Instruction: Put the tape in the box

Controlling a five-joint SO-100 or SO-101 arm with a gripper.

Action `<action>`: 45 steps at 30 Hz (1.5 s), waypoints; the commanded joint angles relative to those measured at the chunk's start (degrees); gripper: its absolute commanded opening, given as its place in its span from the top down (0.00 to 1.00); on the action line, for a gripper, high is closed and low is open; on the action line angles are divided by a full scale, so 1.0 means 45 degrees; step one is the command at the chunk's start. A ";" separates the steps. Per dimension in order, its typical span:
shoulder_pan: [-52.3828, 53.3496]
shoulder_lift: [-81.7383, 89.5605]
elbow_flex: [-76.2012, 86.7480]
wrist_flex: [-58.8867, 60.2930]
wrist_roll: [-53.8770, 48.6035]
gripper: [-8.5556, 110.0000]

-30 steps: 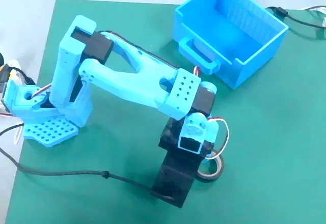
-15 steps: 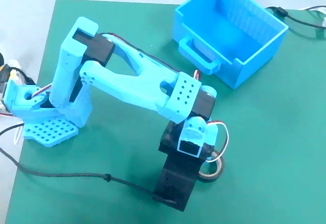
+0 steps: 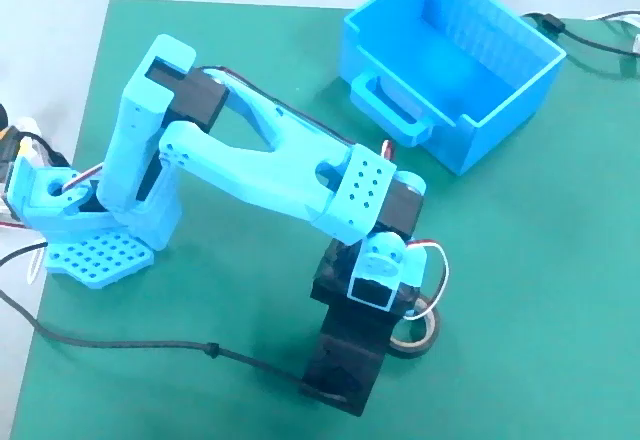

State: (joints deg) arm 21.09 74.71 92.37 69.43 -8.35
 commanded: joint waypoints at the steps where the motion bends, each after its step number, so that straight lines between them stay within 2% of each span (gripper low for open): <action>1: 0.0098 0.0098 -0.1172 -0.0039 -0.0215 0.83; 4: 0.0117 0.0098 -0.1211 -0.0039 -0.0215 0.93; 18: 0.0176 0.0195 -0.1250 0.0020 -0.0332 0.93; 28: 0.0449 0.1152 -0.2031 0.1016 -0.0410 0.93; 38: 0.0078 0.1309 -0.6680 0.4102 -0.0312 0.93; 45: -0.1426 0.1543 -0.8965 0.5020 -0.0039 0.93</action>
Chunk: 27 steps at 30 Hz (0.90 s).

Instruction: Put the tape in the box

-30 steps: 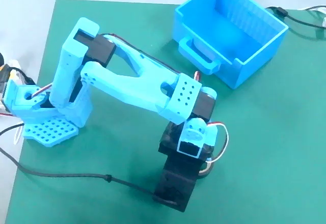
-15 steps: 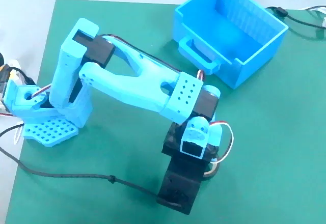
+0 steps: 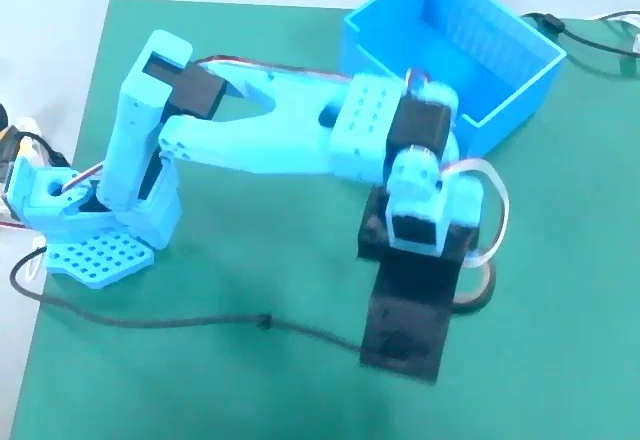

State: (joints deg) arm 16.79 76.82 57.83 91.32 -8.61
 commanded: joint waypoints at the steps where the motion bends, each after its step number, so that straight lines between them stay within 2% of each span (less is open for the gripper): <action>1: -0.0820 0.1191 -0.1387 0.0156 0.0098 0.93; 12: -0.4961 0.1426 -0.3184 0.0137 0.1094 0.93; 27: -0.8398 0.1191 -0.3750 -0.0957 0.1875 0.93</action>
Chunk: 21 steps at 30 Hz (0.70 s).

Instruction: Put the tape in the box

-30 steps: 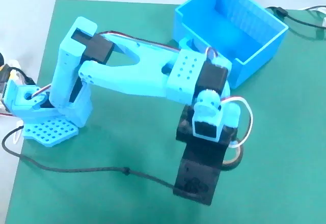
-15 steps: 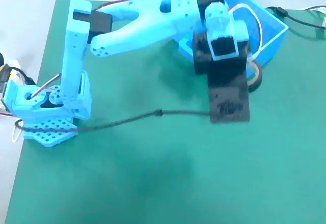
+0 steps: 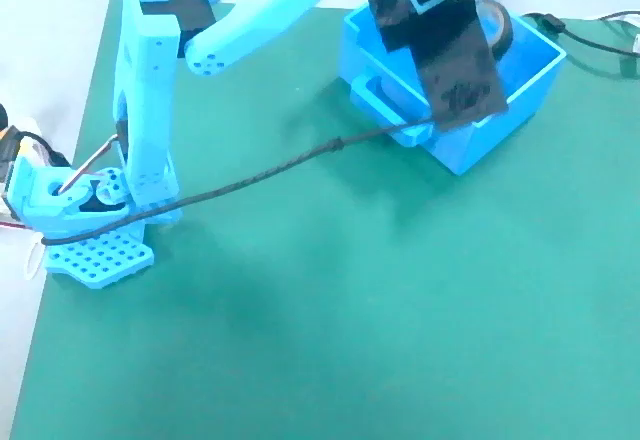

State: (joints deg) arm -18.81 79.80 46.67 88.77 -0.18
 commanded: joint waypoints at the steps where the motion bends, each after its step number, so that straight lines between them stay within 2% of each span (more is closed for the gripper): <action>1: -0.0645 0.0469 -0.1270 -0.0449 0.0000 0.93; 21: -0.1719 -0.2305 -0.1270 -0.2246 0.0020 0.93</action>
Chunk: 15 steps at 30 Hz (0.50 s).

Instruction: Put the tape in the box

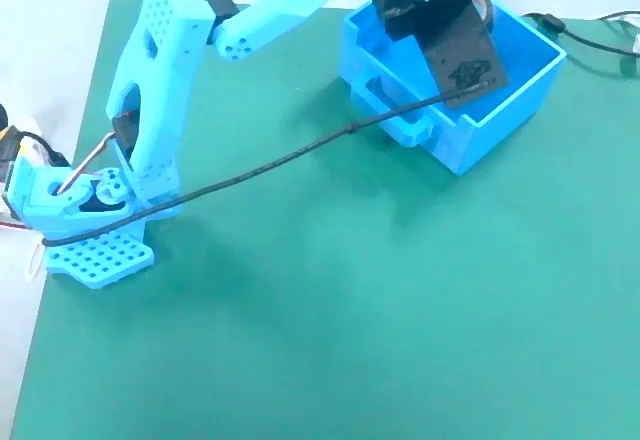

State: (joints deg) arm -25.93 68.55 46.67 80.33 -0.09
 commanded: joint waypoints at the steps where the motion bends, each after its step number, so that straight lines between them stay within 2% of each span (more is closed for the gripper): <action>1: -0.0156 0.0137 -0.1270 -0.0391 0.0000 0.93; 15: -0.0449 -0.0098 -0.1270 -0.0449 0.0000 0.93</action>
State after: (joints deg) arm -26.37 67.24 46.67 79.72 -0.09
